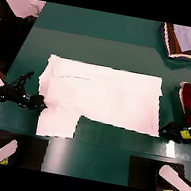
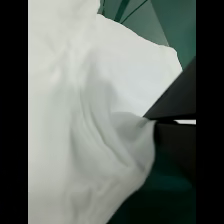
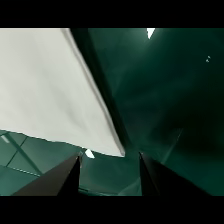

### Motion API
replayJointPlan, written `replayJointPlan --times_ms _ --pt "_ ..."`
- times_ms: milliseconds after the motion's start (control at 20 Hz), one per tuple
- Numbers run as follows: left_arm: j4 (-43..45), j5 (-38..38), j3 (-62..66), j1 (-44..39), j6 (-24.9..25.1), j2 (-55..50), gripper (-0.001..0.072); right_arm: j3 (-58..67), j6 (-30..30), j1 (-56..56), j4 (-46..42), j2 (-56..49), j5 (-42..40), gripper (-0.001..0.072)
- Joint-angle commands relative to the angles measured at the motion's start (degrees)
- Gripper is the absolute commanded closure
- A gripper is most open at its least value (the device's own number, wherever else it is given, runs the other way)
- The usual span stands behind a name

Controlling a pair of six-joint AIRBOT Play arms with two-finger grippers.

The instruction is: Fold the shirts.

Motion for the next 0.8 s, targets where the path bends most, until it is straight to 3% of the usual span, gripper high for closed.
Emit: replayJointPlan --times_ms 0,50,200,400,550,750 --pt "-0.09 0.61 0.2 0.0 0.02 0.04 0.0682 -3.52 -0.59 -0.96 1.77 -1.53 -2.6 0.0284" --pt "-0.09 0.87 0.2 0.02 0.02 0.04 0.0681 -3.5 -0.61 -0.96 2.38 -1.6 -2.64 0.0285" --pt "-0.09 1.09 0.2 0.02 0.02 0.04 0.0682 -3.5 -0.61 -0.96 2.84 -1.55 -2.71 0.039" --pt "0.2 1.05 0.31 0.0 0.07 0.04 0.0683 -3.45 -0.72 -0.2 2.49 -1.29 -2.49 0.068" --pt "3.41 -3.02 3.19 0.0 -0.02 0.09 0.0684 -2.14 -0.28 1.42 1.73 2.82 -2.01 0.0697" --pt "6.03 -12.33 6.03 -0.02 -0.55 4.76 0.0685 3.21 4.74 2.67 -11.45 12.7 8.0 0.0697"
